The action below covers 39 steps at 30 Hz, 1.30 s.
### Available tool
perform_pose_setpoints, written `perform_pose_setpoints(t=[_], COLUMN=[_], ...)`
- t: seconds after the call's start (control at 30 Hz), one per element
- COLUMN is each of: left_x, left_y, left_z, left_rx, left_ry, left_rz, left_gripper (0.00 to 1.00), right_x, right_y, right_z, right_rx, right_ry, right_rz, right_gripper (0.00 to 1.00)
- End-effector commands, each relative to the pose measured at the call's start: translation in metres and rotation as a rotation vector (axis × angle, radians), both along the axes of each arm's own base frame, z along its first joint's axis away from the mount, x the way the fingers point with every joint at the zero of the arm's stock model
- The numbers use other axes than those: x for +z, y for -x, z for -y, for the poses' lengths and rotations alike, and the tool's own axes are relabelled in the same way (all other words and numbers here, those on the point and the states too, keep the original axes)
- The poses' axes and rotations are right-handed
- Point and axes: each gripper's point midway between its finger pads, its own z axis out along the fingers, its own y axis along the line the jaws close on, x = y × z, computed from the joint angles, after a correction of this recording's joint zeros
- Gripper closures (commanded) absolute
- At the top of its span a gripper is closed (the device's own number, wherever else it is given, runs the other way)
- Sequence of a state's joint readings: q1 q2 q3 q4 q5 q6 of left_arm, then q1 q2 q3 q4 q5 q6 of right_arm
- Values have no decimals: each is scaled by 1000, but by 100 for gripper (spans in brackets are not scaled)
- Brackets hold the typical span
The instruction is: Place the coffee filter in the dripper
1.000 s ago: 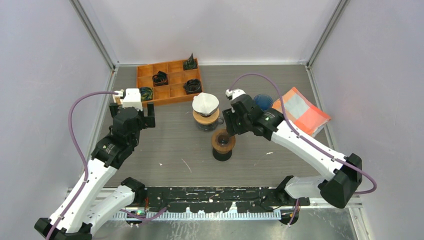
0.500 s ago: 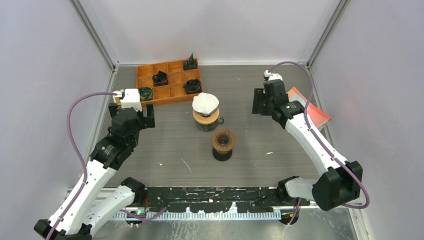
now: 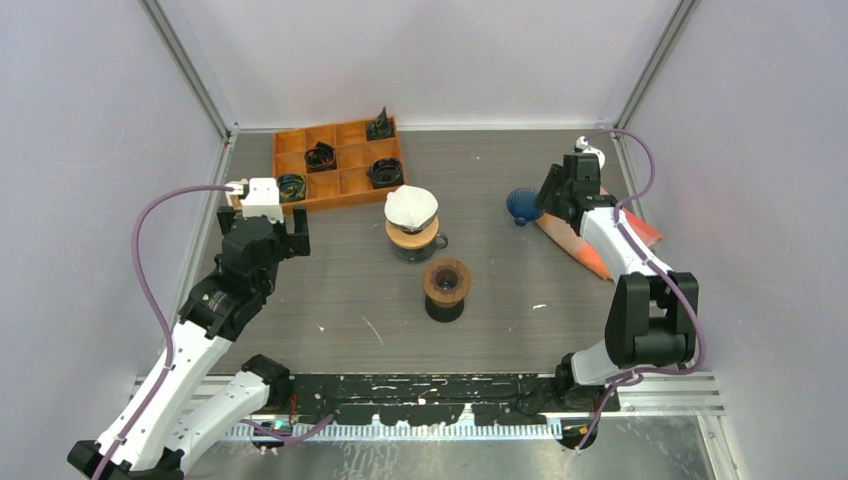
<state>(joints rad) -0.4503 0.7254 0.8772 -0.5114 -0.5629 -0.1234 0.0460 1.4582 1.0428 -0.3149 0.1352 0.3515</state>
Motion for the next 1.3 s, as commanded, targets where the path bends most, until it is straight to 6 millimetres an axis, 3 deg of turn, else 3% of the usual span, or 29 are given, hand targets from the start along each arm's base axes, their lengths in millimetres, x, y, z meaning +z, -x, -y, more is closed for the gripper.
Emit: perform_pose_setpoints(t=[0.0, 0.2, 0.4, 0.6, 0.87, 1.27], left_x=[18, 19, 18, 18, 22, 50], left_y=[-4, -3, -4, -4, -4, 3], left_z=[2, 2, 4, 5, 15, 45], left_rx=[0, -3, -10, -13, -52, -181], left_ry=[46, 51, 54, 59, 110, 235], left_rz=[77, 81, 76, 77, 82, 39], left_gripper=[1, 1, 1, 1, 1, 1], right_x=[5, -21, -33, -35, -12, 58], right_y=[-30, -41, -47, -47, -40, -8], right_z=[3, 2, -4, -7, -23, -60], right_rx=[-17, 5, 31, 52, 102, 246], right_ry=[-80, -135, -175, -192, -265, -348], right_rz=[96, 57, 49, 42, 76, 123], right_gripper=[44, 50, 60, 83, 95, 96])
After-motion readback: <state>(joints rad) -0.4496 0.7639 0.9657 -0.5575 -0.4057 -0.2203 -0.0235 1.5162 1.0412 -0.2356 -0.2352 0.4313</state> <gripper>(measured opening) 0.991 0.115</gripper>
